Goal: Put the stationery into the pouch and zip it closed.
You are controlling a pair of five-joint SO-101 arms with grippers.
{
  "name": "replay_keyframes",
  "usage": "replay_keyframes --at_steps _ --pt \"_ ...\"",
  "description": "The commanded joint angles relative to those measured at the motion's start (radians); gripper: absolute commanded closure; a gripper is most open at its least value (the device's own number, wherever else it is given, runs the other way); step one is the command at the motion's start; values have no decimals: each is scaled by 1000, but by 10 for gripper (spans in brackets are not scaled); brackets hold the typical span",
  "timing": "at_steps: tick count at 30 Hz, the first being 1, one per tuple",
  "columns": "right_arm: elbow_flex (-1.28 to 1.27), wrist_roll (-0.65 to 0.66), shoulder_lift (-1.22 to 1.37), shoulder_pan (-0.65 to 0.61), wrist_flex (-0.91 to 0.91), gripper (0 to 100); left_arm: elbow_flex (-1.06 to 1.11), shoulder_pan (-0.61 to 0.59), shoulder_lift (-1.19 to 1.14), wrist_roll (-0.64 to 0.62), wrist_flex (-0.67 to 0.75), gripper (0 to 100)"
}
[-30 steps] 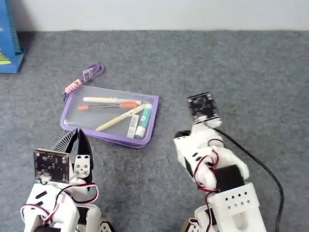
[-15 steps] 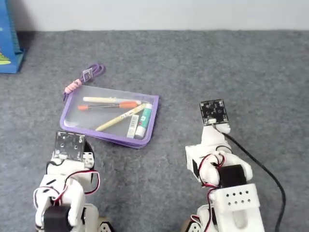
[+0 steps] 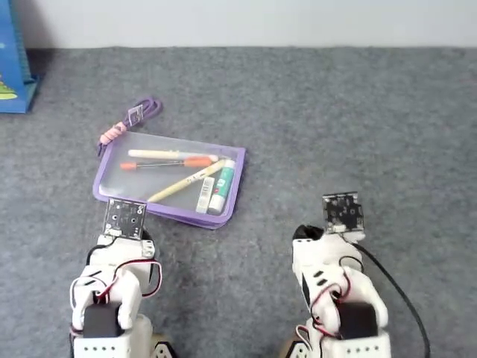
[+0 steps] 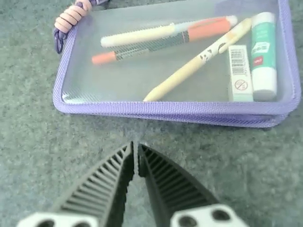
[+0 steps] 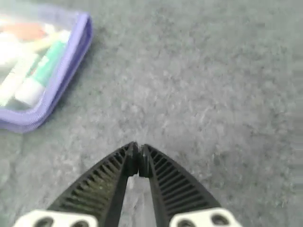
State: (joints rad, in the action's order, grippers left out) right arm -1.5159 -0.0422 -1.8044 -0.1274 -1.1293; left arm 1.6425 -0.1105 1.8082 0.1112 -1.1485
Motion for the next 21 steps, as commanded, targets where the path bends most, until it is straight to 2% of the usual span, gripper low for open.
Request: replay_keyframes --at_steps 1,10,17,21 --pt "-2 -9 30 35 -8 991 19 -5 15 6 26 987" --pt "-166 -8 -13 48 -7 991 41 -5 15 6 17 987" --pt "-167 -2 -1 54 -24 990 41 -5 15 6 -81 987" --pt "-167 -2 -5 54 -157 990 41 0 15 6 -114 987"
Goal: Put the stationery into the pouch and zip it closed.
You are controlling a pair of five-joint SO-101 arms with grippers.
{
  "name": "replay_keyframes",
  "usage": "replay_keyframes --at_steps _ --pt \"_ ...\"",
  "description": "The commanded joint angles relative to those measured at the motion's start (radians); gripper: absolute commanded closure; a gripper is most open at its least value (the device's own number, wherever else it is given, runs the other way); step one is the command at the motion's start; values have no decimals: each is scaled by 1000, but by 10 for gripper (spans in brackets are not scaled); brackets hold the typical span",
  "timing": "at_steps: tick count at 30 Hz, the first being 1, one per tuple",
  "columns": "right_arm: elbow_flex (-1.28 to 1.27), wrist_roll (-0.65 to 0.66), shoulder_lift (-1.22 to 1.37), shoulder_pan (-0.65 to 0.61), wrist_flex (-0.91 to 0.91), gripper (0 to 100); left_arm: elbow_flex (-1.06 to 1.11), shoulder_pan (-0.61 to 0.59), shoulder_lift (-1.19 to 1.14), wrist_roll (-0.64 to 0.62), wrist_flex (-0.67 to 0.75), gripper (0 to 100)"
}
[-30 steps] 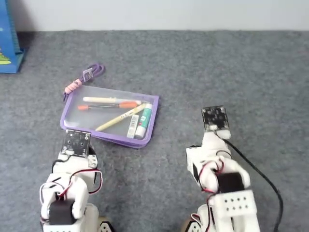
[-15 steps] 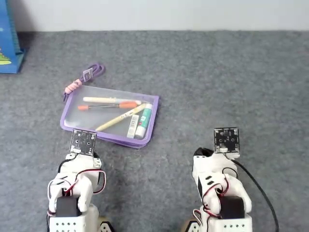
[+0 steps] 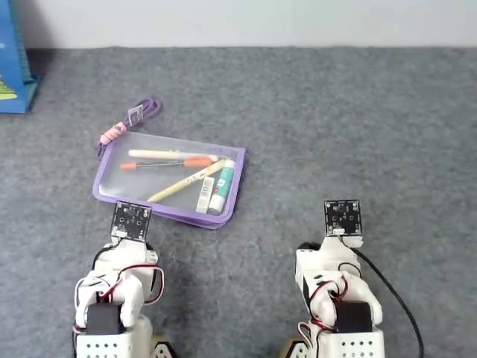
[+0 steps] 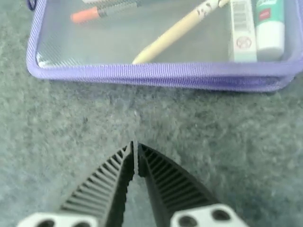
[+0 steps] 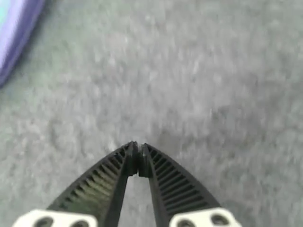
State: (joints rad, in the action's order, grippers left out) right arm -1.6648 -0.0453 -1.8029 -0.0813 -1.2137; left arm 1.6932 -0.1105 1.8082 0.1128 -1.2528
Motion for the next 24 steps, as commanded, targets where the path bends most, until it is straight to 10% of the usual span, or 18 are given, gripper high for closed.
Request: replay_keyframes --at_steps 1,24 --pt "-18 2 -10 10 -94 990 -10 0 15 5 -9 987" --pt "-18 0 -10 7 -84 989 -10 0 15 5 -9 986"
